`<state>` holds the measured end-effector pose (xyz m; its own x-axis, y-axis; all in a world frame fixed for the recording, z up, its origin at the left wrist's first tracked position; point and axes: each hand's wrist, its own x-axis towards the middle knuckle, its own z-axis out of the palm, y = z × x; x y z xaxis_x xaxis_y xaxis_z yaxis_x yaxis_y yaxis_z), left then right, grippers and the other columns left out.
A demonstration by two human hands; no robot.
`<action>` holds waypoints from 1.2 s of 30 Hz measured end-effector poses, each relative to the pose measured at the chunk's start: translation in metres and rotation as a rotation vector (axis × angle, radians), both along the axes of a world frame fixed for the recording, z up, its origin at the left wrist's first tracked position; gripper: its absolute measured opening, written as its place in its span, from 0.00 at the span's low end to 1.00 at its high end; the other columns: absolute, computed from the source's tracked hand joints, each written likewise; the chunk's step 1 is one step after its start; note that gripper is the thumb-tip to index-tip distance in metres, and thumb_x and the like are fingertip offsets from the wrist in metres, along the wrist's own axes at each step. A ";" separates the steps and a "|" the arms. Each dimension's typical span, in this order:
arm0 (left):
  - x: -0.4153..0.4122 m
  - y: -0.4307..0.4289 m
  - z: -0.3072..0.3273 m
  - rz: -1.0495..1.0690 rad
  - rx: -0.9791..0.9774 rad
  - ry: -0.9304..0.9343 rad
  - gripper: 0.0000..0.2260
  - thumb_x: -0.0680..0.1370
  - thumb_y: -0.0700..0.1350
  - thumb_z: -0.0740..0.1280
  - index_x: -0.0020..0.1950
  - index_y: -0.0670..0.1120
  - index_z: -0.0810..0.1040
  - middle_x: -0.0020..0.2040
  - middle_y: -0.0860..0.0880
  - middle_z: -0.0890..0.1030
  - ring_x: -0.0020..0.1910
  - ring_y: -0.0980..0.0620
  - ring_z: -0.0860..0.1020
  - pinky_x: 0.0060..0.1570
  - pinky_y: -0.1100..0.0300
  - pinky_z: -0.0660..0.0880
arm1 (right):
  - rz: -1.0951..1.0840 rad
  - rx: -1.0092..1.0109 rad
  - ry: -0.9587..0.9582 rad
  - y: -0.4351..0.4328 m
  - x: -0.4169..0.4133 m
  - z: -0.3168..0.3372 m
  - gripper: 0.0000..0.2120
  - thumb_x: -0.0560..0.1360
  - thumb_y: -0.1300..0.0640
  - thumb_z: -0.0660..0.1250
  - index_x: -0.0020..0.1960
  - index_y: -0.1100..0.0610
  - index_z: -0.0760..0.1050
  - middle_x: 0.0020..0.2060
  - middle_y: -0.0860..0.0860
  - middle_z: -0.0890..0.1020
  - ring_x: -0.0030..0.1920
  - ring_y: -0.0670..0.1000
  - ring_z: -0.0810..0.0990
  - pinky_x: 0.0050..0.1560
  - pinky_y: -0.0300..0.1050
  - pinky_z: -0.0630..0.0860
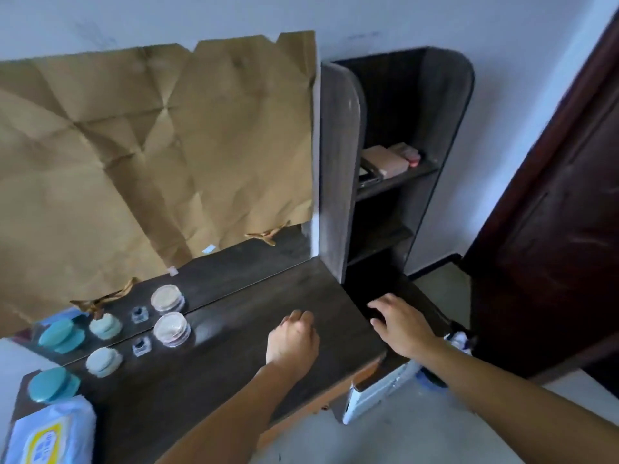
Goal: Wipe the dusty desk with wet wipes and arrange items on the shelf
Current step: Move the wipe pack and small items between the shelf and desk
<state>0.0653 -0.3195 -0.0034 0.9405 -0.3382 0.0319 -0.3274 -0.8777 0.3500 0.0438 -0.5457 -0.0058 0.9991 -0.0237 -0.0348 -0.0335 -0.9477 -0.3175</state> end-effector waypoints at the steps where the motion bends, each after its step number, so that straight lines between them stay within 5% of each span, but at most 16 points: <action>1: 0.004 -0.016 0.004 -0.025 -0.007 -0.016 0.10 0.77 0.48 0.59 0.56 0.48 0.74 0.55 0.50 0.76 0.54 0.48 0.76 0.46 0.56 0.72 | -0.029 0.010 -0.011 -0.016 0.000 0.004 0.17 0.77 0.51 0.63 0.65 0.51 0.72 0.58 0.50 0.74 0.60 0.51 0.74 0.55 0.48 0.74; 10: 0.087 -0.136 0.050 -0.190 -0.207 -0.221 0.10 0.77 0.44 0.61 0.56 0.45 0.77 0.52 0.49 0.76 0.50 0.48 0.76 0.42 0.56 0.74 | -0.179 0.045 -0.096 -0.121 0.053 0.037 0.17 0.77 0.51 0.62 0.65 0.52 0.72 0.56 0.49 0.75 0.53 0.51 0.77 0.50 0.45 0.76; 16: 0.163 -0.197 0.103 -0.240 -0.267 -0.378 0.15 0.77 0.45 0.63 0.63 0.45 0.74 0.60 0.48 0.72 0.60 0.49 0.70 0.60 0.56 0.72 | -0.233 -0.007 -0.188 -0.172 0.109 0.077 0.17 0.78 0.52 0.62 0.66 0.52 0.71 0.55 0.50 0.75 0.49 0.49 0.77 0.45 0.39 0.71; 20: 0.202 -0.222 0.121 -0.172 -0.184 -0.358 0.16 0.77 0.47 0.63 0.62 0.43 0.71 0.65 0.44 0.68 0.65 0.44 0.66 0.64 0.52 0.70 | -0.239 0.031 -0.308 -0.193 0.141 0.096 0.17 0.77 0.54 0.63 0.65 0.55 0.72 0.54 0.51 0.75 0.51 0.51 0.76 0.48 0.43 0.74; 27: 0.237 -0.244 0.115 0.069 -0.006 -0.145 0.32 0.78 0.54 0.59 0.75 0.43 0.50 0.76 0.40 0.50 0.76 0.38 0.47 0.73 0.43 0.44 | -0.030 -0.001 -0.525 -0.206 0.201 0.120 0.17 0.76 0.58 0.65 0.64 0.55 0.73 0.56 0.50 0.76 0.57 0.50 0.74 0.48 0.38 0.70; 31: 0.236 -0.250 0.114 0.133 0.108 -0.143 0.33 0.78 0.58 0.56 0.76 0.41 0.49 0.76 0.40 0.52 0.75 0.38 0.49 0.72 0.39 0.45 | 0.150 -0.009 -0.548 -0.205 0.242 0.124 0.18 0.75 0.57 0.65 0.65 0.54 0.72 0.63 0.50 0.74 0.64 0.51 0.71 0.59 0.50 0.72; 36: 0.234 -0.254 0.117 0.168 0.243 -0.097 0.34 0.79 0.60 0.51 0.77 0.39 0.49 0.77 0.39 0.50 0.76 0.40 0.47 0.72 0.38 0.47 | 0.407 -0.082 -0.512 -0.204 0.280 0.119 0.18 0.77 0.52 0.55 0.64 0.53 0.74 0.66 0.51 0.74 0.70 0.51 0.67 0.62 0.54 0.66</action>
<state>0.2994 -0.5733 0.1141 0.9804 -0.1873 0.0616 -0.1927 -0.9764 0.0974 0.3238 -0.7493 0.1132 0.8185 0.3772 0.4334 0.4689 -0.8745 -0.1244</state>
